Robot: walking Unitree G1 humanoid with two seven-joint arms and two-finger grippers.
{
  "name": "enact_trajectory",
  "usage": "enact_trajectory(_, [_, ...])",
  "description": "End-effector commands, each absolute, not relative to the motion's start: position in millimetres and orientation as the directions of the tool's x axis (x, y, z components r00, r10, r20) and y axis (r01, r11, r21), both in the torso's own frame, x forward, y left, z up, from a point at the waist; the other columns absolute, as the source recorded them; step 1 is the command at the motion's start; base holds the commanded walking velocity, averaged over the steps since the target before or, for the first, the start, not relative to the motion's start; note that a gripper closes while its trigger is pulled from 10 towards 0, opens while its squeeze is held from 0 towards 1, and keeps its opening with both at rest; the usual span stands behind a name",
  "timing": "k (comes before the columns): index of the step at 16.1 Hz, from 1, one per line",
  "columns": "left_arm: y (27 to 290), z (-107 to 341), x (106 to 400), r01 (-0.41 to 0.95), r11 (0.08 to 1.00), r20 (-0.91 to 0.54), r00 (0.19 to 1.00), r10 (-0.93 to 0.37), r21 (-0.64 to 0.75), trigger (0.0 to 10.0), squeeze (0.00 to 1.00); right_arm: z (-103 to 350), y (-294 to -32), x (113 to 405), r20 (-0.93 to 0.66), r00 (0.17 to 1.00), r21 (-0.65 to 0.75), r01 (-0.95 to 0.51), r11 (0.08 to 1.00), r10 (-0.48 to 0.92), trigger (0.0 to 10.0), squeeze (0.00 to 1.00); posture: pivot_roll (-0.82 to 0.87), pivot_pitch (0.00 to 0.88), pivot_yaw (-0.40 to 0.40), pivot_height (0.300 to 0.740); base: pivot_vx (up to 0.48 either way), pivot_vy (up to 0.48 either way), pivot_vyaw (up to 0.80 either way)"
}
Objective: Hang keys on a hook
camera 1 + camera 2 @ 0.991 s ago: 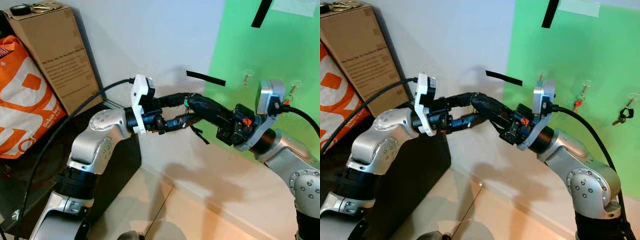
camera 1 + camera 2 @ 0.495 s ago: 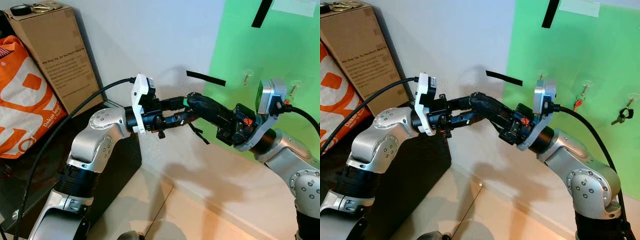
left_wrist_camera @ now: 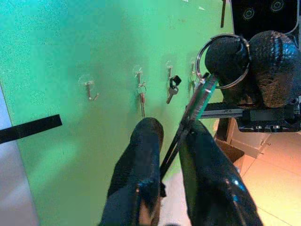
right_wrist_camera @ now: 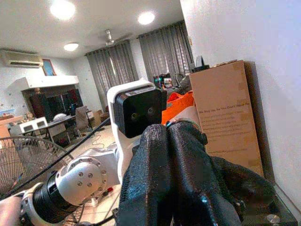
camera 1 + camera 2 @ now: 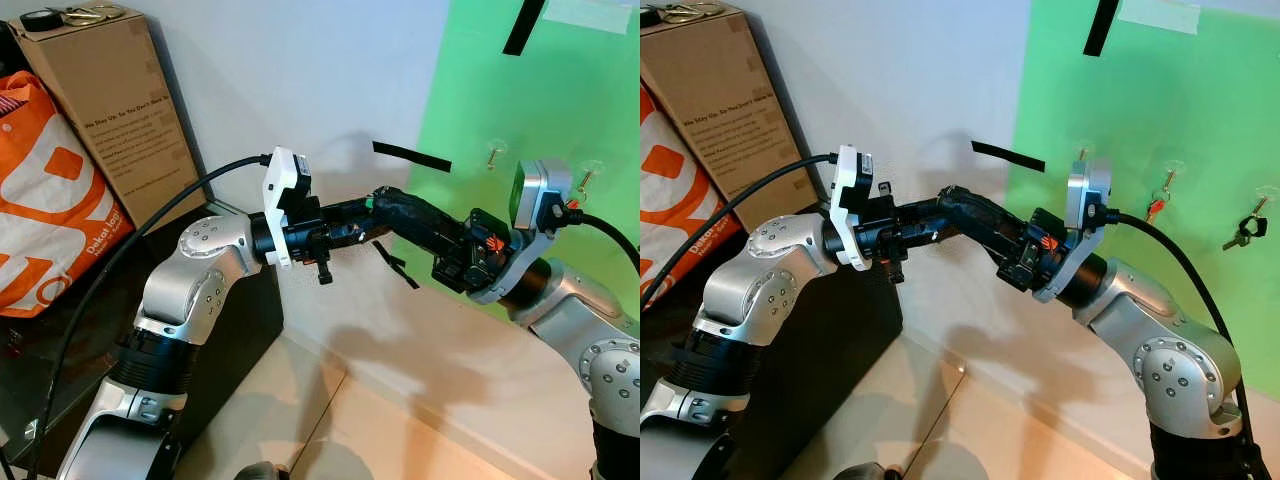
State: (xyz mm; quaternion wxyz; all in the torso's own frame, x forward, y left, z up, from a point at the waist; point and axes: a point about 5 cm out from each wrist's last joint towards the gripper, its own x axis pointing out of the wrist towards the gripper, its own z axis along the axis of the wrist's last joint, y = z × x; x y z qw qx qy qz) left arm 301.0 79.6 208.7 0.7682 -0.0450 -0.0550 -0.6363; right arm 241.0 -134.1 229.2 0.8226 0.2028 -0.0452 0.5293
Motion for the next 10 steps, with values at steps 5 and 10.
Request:
enact_trajectory(5, [82.2,211.3,300.8,0.984,0.18,0.131,0.177,-0.975,0.013,0.0,0.0,226.3,-133.5,239.2,0.269,0.427,0.306,-0.888,0.344,0.863,10.0,0.38,-0.04,0.0,0.065,0.74,0.0,0.0,0.0])
enact_trajectory(10, [84.4,210.7,300.1,0.984,0.178,0.12,0.175,-0.977,0.014,0.0,0.0,221.5,-136.8,239.9,0.259,0.462,0.324,-0.869,0.374,0.848,10.0,1.0,-0.04,0.0,0.068,0.74,0.0,0.0,0.0])
